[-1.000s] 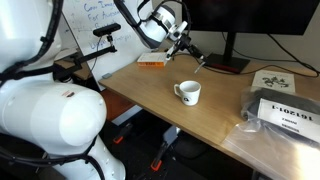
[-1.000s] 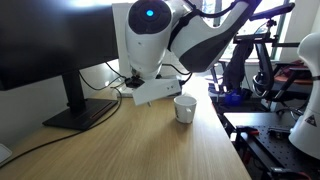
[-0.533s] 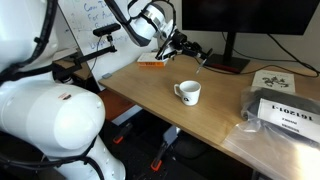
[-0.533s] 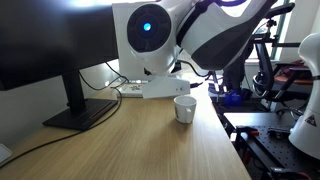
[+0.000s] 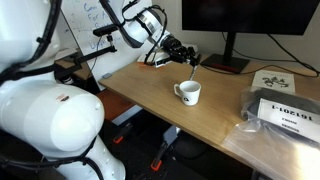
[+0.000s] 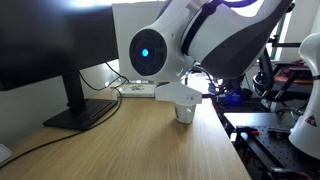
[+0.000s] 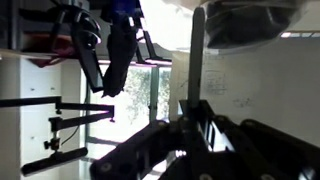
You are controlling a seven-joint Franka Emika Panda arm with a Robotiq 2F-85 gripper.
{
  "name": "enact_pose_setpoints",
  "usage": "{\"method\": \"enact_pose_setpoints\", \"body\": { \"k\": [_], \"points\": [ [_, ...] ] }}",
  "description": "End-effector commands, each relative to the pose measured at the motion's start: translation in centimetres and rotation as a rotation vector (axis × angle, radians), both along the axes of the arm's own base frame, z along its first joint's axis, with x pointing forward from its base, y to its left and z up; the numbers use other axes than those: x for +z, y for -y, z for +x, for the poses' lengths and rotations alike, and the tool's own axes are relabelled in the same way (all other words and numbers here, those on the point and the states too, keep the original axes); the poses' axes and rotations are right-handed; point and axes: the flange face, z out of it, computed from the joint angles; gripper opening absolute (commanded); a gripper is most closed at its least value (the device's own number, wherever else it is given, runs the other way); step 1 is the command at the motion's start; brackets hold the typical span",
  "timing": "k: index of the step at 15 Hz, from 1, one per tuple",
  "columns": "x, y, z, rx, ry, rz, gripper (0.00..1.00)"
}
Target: Put the black pen inside the white mug
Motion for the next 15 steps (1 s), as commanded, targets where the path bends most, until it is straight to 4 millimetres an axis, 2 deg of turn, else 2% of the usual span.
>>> {"method": "enact_pose_setpoints", "body": {
  "k": [1,5,6,7,10,15],
  "points": [
    [-1.5,0.0,0.3,-0.033,-0.003,-0.006,0.04],
    [-4.0,0.0,0.7,-0.03,-0.058,0.021,0.04],
    [-4.4,-0.2,0.8,-0.029,-0.067,0.034,0.3],
    [-4.6,-0.4,1.0,-0.031,-0.068,0.067,0.41],
    [-4.4,-0.6,1.3,-0.039,-0.043,0.121,0.61],
    [-0.7,-1.2,1.7,0.089,-0.034,0.305,0.99]
  ]
}}
